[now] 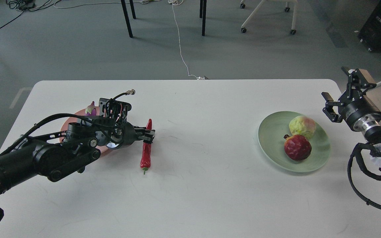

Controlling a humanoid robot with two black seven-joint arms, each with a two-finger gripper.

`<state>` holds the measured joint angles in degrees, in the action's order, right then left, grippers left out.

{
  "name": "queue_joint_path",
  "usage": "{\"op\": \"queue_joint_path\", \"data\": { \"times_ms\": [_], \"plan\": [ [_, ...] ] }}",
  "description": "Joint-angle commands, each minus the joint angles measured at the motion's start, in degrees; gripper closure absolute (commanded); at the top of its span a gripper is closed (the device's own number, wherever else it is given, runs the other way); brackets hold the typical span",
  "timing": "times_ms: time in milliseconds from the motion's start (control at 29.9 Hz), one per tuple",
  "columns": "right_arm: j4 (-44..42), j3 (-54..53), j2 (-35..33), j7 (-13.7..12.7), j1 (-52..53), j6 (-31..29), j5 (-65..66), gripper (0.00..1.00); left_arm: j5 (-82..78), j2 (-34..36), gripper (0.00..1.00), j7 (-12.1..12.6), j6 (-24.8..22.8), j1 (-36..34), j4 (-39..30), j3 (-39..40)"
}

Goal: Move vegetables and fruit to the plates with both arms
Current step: 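Carry the chili pepper with the left gripper onto the pink plate, then release the chili pepper and raise the left gripper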

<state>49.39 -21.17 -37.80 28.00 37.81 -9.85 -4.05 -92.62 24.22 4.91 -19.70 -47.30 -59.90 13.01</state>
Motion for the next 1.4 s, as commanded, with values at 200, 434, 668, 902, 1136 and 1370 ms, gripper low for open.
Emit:
{"op": "queue_joint_path", "data": {
  "times_ms": [200, 434, 668, 902, 1136, 1370],
  "plan": [
    [0.0, 0.3, 0.1, 0.0, 0.0, 0.0, 0.0, 0.01, 5.8, 7.0, 0.91, 1.9, -2.7, -3.7, -4.3, 0.6],
    [0.0, 0.4, 0.6, 0.0, 0.0, 0.1, 0.0, 0.01, 5.4, 13.5, 0.9, -1.5, -4.7, -6.6, -2.3, -0.1],
    [0.2, 0.4, 0.7, 0.0, 0.0, 0.1, 0.0, 0.01, 5.9, 13.0, 0.8, -2.8, -4.1, -6.2, 4.0, -0.2],
    [0.2, 0.4, 0.4, 0.0, 0.0, 0.1, 0.0, 0.01, 6.0, 12.8, 0.24, -2.8, -2.7, -6.0, 4.0, 0.2],
    [0.3, 0.3, 0.3, 0.0, 0.1, 0.1, 0.0, 0.01, 6.0, 12.9, 0.05, -3.9, -2.7, -6.4, 3.8, 0.7],
    [0.2, -0.9, 0.4, 0.0, 2.3, -0.1, 0.0, 0.01, 27.1, 12.5, 0.02, -10.6, 2.4, -4.9, 0.3, 10.5]
  ]
}}
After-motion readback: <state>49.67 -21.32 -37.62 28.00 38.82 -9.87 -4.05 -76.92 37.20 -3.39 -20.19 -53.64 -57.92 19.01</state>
